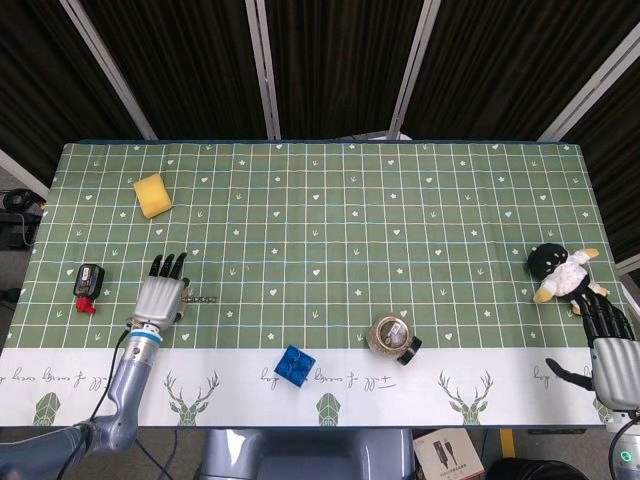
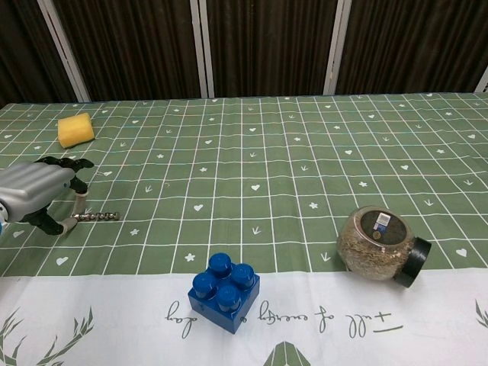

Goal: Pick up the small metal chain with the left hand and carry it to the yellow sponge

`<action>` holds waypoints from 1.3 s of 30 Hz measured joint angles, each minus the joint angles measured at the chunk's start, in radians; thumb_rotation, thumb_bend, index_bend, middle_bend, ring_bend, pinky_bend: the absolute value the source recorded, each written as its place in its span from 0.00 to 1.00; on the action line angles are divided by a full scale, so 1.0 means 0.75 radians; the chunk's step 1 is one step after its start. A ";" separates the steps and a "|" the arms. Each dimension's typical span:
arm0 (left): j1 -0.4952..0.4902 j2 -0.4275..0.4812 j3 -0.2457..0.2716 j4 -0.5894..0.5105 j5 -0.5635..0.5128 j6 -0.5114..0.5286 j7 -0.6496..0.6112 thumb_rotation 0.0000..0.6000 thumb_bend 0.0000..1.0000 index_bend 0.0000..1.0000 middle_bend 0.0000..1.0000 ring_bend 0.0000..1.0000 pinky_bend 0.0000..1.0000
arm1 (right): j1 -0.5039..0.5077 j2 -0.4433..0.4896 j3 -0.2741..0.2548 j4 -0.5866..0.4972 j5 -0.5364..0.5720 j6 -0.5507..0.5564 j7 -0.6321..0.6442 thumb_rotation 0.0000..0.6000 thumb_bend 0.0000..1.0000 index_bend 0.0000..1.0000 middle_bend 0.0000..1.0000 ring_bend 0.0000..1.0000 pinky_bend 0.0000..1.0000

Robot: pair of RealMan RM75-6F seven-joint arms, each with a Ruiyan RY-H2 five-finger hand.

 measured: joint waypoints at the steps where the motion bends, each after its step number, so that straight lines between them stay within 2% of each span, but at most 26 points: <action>1: 0.000 0.000 0.001 0.000 -0.002 0.000 0.001 1.00 0.46 0.56 0.00 0.00 0.00 | 0.000 0.000 0.000 0.000 -0.001 0.001 0.000 1.00 0.04 0.06 0.00 0.00 0.12; 11: -0.007 0.031 0.002 -0.015 0.017 0.027 0.000 1.00 0.47 0.57 0.00 0.00 0.00 | -0.001 0.002 0.001 -0.002 -0.001 0.004 -0.002 1.00 0.04 0.06 0.00 0.00 0.12; 23: -0.137 0.246 0.001 -0.101 0.276 0.097 0.191 1.00 0.47 0.58 0.00 0.00 0.00 | 0.003 0.002 0.006 -0.004 0.001 0.003 0.002 1.00 0.04 0.06 0.00 0.00 0.12; 28: -0.212 0.344 0.037 -0.112 0.433 0.088 0.324 1.00 0.47 0.58 0.00 0.00 0.00 | 0.003 0.002 0.008 -0.003 0.003 0.005 0.012 1.00 0.04 0.06 0.00 0.00 0.12; 35: -0.328 0.470 0.147 -0.037 0.696 0.009 0.502 1.00 0.47 0.57 0.00 0.00 0.00 | 0.001 0.006 0.013 -0.008 0.007 0.011 0.025 1.00 0.04 0.06 0.00 0.00 0.12; 39: -0.367 0.510 0.196 0.018 0.759 -0.052 0.571 1.00 0.47 0.57 0.00 0.00 0.00 | 0.001 0.007 0.014 -0.010 0.008 0.012 0.021 1.00 0.04 0.06 0.00 0.00 0.12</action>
